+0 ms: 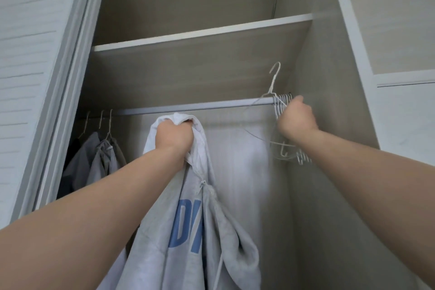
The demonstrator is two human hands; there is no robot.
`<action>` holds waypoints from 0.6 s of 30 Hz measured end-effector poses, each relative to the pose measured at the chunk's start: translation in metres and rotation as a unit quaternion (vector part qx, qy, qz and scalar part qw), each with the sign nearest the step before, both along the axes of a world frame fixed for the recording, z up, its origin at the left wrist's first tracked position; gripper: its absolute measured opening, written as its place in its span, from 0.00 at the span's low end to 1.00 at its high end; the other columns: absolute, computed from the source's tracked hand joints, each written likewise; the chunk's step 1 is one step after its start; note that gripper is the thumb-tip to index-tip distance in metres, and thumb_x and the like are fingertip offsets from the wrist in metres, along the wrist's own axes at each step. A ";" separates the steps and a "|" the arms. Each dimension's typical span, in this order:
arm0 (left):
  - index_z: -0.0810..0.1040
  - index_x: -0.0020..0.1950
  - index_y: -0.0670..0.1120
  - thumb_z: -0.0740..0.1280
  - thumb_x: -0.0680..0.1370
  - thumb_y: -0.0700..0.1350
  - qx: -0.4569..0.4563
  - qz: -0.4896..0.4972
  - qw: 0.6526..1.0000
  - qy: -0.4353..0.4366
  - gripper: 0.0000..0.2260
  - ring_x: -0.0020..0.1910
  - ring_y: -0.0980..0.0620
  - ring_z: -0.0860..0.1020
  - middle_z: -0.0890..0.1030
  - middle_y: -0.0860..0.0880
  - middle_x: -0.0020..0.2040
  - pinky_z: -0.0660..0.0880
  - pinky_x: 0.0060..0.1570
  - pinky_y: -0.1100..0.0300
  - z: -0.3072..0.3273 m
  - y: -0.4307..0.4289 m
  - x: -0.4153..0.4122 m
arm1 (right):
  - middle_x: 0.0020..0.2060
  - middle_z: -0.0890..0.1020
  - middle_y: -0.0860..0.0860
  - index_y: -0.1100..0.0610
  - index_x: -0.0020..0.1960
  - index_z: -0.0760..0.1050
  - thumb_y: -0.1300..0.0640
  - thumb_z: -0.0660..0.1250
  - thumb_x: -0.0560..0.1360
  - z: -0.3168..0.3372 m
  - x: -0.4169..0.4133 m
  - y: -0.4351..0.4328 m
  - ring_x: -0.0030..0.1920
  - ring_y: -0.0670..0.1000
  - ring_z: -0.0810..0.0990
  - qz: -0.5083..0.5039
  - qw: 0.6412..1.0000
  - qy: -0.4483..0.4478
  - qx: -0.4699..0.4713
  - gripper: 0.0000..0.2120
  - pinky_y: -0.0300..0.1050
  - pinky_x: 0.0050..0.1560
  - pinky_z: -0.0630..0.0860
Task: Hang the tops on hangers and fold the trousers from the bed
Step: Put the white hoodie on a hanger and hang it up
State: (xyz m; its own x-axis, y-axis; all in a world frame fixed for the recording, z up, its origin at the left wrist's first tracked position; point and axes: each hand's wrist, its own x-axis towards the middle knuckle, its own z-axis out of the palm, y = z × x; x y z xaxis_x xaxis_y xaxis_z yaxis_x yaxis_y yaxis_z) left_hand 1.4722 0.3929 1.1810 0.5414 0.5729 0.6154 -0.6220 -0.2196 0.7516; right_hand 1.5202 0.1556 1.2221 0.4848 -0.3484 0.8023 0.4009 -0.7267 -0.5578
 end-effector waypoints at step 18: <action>0.70 0.39 0.50 0.65 0.80 0.47 0.010 -0.049 0.999 0.007 0.10 0.43 0.45 0.75 0.74 0.49 0.39 0.75 0.49 0.49 -0.031 -0.071 -0.087 | 0.17 0.67 0.41 0.46 0.40 0.80 0.55 0.57 0.80 -0.104 -0.171 -0.068 0.20 0.44 0.64 0.231 0.958 -0.127 0.113 0.16 0.41 0.31 0.61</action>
State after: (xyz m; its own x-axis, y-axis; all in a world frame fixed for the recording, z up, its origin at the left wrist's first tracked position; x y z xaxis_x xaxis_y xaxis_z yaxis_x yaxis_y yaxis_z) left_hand 1.3855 0.3223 1.1499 0.6023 0.5049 0.6183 -0.6306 -0.1740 0.7564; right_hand 1.3490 0.0879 1.1183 0.4284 -0.3232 0.8438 0.7943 -0.3105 -0.5222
